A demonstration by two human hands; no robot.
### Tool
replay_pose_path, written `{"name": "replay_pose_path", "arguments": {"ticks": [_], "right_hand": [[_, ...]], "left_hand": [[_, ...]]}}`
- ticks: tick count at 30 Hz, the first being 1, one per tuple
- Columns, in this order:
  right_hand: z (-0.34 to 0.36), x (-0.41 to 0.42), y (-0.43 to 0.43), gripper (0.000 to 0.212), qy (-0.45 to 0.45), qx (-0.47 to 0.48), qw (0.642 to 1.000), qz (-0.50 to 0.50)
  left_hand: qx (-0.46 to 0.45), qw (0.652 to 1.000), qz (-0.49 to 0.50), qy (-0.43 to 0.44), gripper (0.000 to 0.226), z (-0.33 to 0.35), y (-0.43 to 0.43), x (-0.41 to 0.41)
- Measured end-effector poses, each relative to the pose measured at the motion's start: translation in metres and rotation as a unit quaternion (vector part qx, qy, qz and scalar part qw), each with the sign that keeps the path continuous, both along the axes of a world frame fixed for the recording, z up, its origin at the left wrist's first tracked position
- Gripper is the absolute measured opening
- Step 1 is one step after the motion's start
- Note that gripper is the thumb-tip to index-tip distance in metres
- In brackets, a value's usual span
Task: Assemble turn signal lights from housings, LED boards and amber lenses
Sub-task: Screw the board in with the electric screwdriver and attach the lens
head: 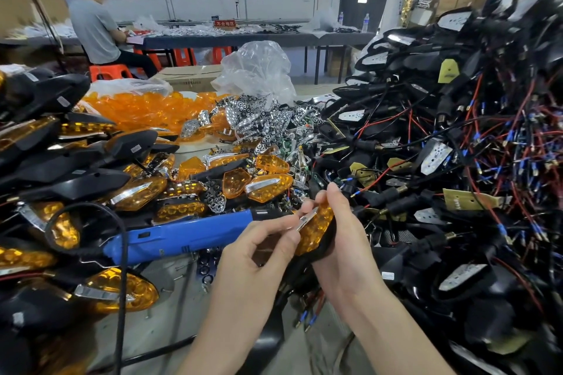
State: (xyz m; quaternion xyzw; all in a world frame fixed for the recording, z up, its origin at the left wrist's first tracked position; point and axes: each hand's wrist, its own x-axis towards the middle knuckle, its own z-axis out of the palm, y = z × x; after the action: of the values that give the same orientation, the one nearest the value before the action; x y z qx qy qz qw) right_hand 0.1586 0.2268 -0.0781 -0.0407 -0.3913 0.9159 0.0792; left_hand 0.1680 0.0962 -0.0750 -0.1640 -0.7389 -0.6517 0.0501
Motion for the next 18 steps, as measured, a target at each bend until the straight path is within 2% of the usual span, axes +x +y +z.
{"name": "replay_pose_path", "arguments": {"ticks": [4, 7, 10, 13, 15, 18], "right_hand": [[-0.0005, -0.0054, 0.0005, 0.031, -0.010, -0.010, 1.000, -0.011], [-0.0023, -0.0088, 0.0005, 0.034, -0.021, -0.022, 0.999, -0.024], [-0.0041, -0.0096, 0.0010, 0.036, -0.024, -0.043, 0.998, -0.027], [-0.0039, -0.0092, 0.0015, 0.039, -0.033, -0.066, 0.997, -0.031], [-0.0037, -0.0090, 0.0004, 0.040, -0.030, -0.073, 0.996, -0.031], [-0.0040, -0.0080, -0.0016, 0.038, -0.019, -0.073, 0.997, -0.029]], "left_hand": [[-0.059, 0.998, -0.003, 0.035, 0.025, -0.0014, 0.0007, 0.0006], [-0.126, 0.988, 0.000, 0.093, 0.029, -0.0039, -0.0011, 0.0034], [-0.219, 0.966, -0.010, 0.137, 0.030, -0.0046, -0.0014, 0.0066], [-0.317, 0.931, 0.018, 0.179, 0.052, -0.0084, 0.0023, 0.0073], [-0.350, 0.915, 0.051, 0.194, 0.061, -0.0076, 0.0048, 0.0074], [-0.358, 0.902, 0.102, 0.220, 0.057, -0.0067, 0.0056, 0.0065]]}}
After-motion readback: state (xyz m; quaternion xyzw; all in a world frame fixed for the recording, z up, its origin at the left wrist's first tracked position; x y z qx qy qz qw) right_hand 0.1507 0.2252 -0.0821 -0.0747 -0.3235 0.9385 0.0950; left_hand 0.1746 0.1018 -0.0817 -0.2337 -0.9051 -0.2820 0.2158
